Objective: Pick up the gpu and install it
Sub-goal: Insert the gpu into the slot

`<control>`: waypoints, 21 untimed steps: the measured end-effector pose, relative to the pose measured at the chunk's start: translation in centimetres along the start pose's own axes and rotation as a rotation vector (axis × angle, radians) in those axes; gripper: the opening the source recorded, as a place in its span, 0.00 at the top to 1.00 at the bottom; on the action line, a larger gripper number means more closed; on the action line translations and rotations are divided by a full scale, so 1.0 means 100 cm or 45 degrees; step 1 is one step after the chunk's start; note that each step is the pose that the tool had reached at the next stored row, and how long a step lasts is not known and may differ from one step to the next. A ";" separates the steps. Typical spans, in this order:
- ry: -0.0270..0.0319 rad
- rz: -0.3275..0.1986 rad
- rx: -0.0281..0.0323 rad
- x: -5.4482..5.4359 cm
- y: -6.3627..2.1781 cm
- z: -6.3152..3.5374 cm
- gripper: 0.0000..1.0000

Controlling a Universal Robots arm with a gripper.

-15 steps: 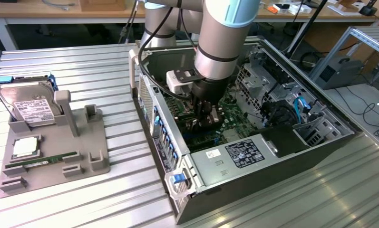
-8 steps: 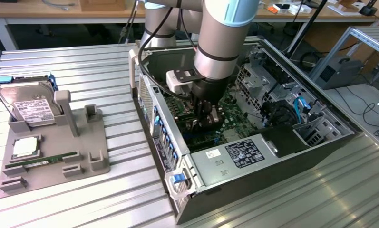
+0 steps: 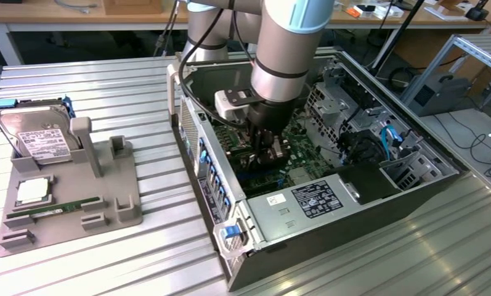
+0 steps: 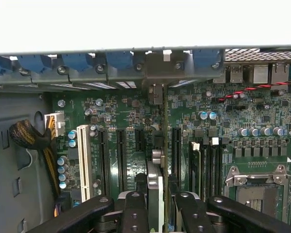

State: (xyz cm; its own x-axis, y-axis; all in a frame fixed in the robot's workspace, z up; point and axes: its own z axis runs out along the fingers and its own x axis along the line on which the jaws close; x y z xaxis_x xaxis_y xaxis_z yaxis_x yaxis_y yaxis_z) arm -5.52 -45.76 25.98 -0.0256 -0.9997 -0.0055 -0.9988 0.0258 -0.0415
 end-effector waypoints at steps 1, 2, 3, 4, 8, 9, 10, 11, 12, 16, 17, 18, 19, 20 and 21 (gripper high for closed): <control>0.0000 -0.001 0.0000 0.000 0.0000 0.0000 0.73; 0.0000 -0.002 0.0000 -0.001 0.0000 0.0000 0.73; 0.0000 -0.003 0.0000 -0.001 0.0001 0.0001 0.73; 0.0000 -0.003 0.0000 -0.002 0.0000 0.0001 0.73; 0.0001 -0.003 -0.0001 -0.002 0.0001 0.0002 0.73; 0.0002 -0.003 -0.0002 -0.002 0.0001 0.0003 0.73; 0.0000 -0.003 -0.0001 -0.002 0.0001 0.0007 0.73; -0.0001 -0.003 0.0000 -0.002 0.0001 0.0013 0.73; 0.0000 -0.003 -0.0001 -0.002 0.0001 0.0016 0.73; -0.0002 -0.003 0.0000 -0.002 0.0001 0.0022 0.73; -0.0002 -0.003 -0.0001 -0.002 0.0001 0.0022 0.73; -0.0002 -0.003 -0.0001 -0.002 0.0002 0.0027 0.73; 0.0001 -0.003 -0.0002 -0.002 0.0002 0.0035 0.73; 0.0004 -0.003 -0.0003 -0.002 0.0002 0.0036 0.73; -0.0003 -0.003 -0.0001 -0.002 0.0002 0.0039 0.73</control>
State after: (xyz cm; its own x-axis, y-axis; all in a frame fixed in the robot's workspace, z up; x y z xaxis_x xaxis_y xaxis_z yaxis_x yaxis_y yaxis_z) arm -5.52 -45.60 25.59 -0.0233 -0.9997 -0.0056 -0.9989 0.0235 -0.0415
